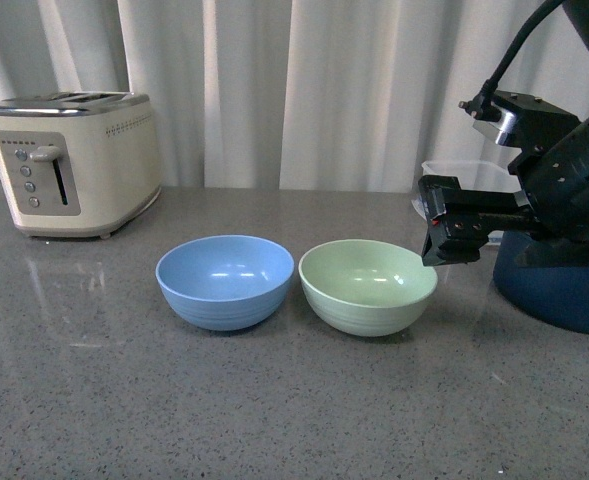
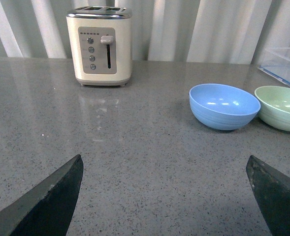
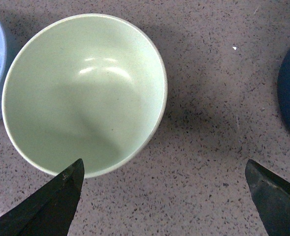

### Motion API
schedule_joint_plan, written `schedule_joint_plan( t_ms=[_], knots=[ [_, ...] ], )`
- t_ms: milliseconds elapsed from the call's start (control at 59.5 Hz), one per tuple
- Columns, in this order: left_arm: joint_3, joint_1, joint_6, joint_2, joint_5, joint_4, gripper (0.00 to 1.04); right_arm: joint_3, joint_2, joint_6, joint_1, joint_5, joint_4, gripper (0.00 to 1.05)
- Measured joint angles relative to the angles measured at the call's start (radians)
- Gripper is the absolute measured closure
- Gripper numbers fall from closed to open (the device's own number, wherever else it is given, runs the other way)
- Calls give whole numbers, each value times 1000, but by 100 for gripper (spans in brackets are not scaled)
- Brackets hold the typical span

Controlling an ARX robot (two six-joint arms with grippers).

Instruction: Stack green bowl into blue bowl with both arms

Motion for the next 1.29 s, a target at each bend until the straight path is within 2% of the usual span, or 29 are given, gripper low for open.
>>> schedule_joint_plan(
  t_ms=[806, 1125, 1209, 1293],
  knots=[
    [0, 0, 0, 0, 0, 0, 7, 230, 266, -2, -3, -48, 5, 10],
    [0, 0, 0, 0, 0, 0, 7, 256, 325, -26, -10, -55, 12, 10],
    [0, 0, 0, 0, 0, 0, 7, 256, 332, -27, -10, -42, 29, 19],
    [0, 0, 0, 0, 0, 0, 7, 254, 334, -25, -10, -43, 45, 33]
  ],
)
